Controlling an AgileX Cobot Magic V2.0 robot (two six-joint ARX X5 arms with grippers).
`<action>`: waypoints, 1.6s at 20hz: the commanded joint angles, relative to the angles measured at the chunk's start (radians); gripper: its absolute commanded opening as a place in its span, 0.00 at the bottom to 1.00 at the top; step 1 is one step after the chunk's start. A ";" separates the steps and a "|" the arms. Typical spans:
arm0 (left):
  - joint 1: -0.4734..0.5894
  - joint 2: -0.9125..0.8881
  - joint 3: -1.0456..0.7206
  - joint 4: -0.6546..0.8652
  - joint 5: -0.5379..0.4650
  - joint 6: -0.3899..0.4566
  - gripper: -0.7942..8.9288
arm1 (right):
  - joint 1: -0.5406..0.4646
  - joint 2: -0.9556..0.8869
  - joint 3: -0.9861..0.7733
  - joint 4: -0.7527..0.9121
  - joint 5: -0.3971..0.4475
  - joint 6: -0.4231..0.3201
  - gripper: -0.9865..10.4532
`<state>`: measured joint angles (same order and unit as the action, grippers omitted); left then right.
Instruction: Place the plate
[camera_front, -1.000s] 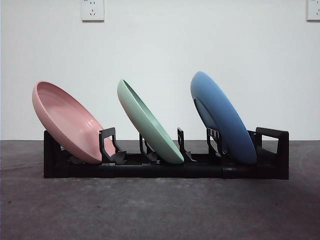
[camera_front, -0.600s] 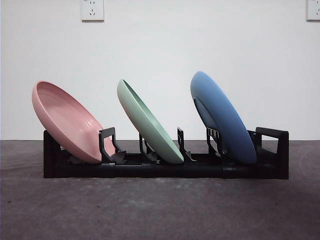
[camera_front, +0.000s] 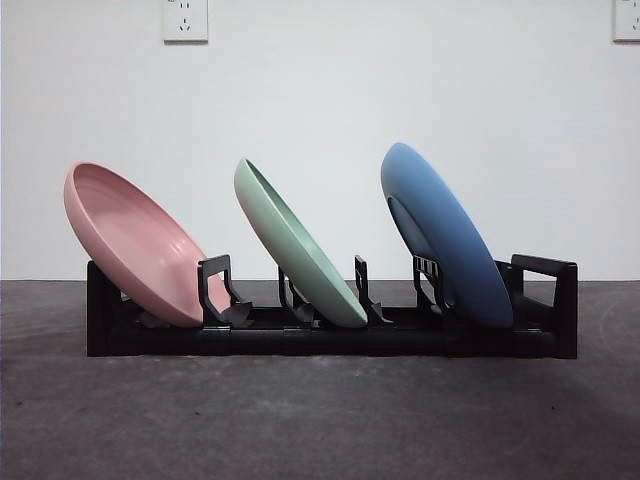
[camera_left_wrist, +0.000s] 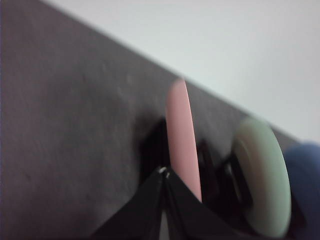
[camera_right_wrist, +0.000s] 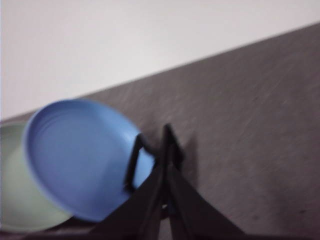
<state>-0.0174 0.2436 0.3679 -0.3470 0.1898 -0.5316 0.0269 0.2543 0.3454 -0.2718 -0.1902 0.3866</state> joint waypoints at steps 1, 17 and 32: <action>-0.001 0.078 0.089 -0.096 0.031 0.081 0.09 | 0.003 0.094 0.091 -0.073 -0.064 -0.019 0.10; -0.016 0.542 0.500 -0.557 0.081 0.420 0.42 | 0.078 0.586 0.470 -0.466 -0.236 -0.293 0.32; -0.016 0.545 0.504 -0.512 0.081 0.407 0.44 | 0.296 1.148 1.094 -0.624 -0.174 -0.209 0.32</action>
<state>-0.0315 0.7826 0.8532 -0.8696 0.2653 -0.1234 0.3168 1.3865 1.4170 -0.9005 -0.3653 0.1722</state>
